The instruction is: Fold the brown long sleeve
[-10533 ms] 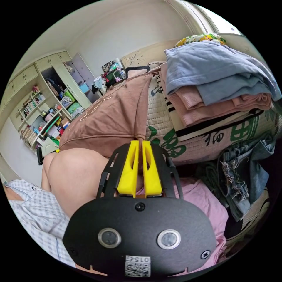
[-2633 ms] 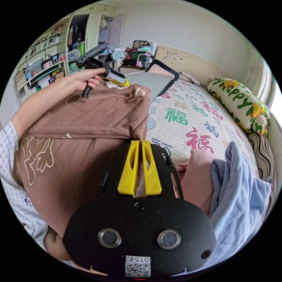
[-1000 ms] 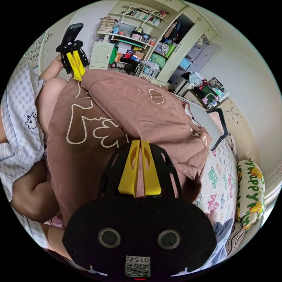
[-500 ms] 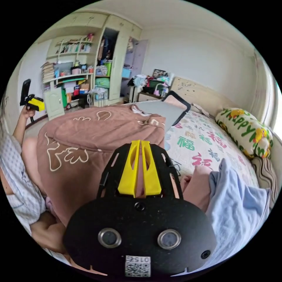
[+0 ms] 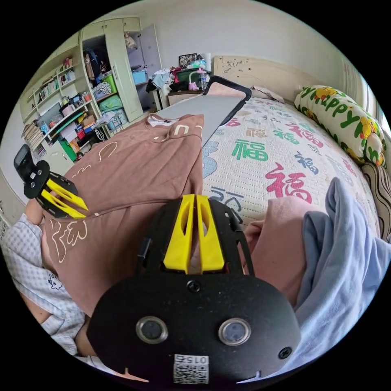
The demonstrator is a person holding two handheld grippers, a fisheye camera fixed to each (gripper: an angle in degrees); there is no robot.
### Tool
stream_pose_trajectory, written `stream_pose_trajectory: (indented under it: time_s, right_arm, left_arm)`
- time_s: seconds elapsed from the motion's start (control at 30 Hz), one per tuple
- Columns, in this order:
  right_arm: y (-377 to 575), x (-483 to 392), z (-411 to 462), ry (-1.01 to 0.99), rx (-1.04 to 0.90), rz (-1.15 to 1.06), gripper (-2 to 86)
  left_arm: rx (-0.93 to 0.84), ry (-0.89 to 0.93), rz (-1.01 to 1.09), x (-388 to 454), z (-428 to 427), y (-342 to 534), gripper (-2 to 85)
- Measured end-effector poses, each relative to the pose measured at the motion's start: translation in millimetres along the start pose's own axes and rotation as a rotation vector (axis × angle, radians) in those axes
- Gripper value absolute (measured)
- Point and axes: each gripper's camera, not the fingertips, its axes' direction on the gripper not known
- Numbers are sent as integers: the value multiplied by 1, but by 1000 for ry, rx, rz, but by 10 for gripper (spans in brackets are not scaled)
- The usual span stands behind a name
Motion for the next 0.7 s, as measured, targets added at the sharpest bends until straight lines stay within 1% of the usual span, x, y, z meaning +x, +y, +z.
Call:
stream_pose_trajectory:
  time_s: [0.07,0.13,0.2,0.23,0.37,0.47,0.63,0.67,0.7]
  right_arm:
    - [-3,-4,5,48,-29,-17,2]
    - [-4,-7,5,90,-31,-22,0]
    - [-5,-5,5,92,-31,-17,-2]
    - [-7,-4,4,89,-32,-13,-3]
    - [-10,-2,2,86,-30,-3,-6]
    - [-13,2,-1,64,-25,12,-7]
    - [-23,1,-7,43,-22,22,-8]
    - [-24,1,-7,44,-23,22,-8]
    - [-27,-1,-8,48,-24,21,-8]
  left_arm:
    - [19,17,-30,-3,-27,-9,19]
    - [-45,39,-58,-7,-55,-24,18]
    - [-68,62,-83,-5,-74,-28,19]
    - [-28,69,-105,-3,-93,-28,20]
    - [10,101,-165,0,-150,-39,24]
    - [14,105,-191,7,-206,-50,27]
    - [88,93,-300,5,-327,-58,10]
    - [78,97,-304,3,-339,-60,8]
    - [24,103,-299,1,-357,-64,5]
